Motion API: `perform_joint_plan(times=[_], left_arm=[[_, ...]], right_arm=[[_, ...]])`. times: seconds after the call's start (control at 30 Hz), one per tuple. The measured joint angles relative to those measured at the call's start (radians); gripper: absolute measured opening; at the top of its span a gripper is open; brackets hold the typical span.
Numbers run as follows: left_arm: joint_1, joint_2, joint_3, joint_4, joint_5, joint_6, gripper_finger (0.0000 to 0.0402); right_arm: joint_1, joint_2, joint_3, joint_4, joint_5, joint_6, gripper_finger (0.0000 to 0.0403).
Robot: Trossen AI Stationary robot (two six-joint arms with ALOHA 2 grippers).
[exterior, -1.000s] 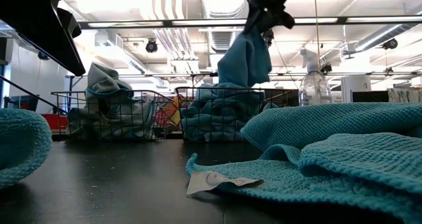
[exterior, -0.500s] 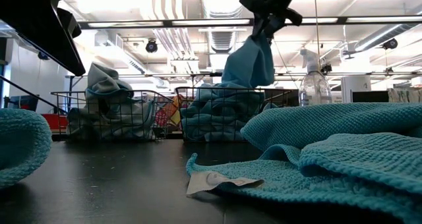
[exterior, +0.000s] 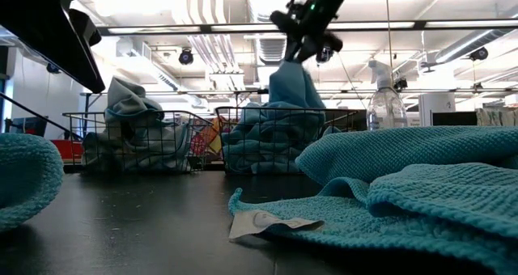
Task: Sort microfiber towel by color & place in baskets
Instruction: Put the blue microfiber towel into the right wire basket
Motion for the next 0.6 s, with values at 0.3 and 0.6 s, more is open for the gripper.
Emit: perform_joint_plan(times=[0.3,0.6], left_arm=[[0.0,0.0,0.0,0.0,0.018,-0.002,0.013],[0.0,0.0,0.0,0.0,0.018,-0.003,0.013]], right_arm=[[-0.004,0.175,0.217,-0.496,-0.182,0.012,0.0132],[0.077,0.183,0.405,-0.697,-0.136,0.008,0.0132]])
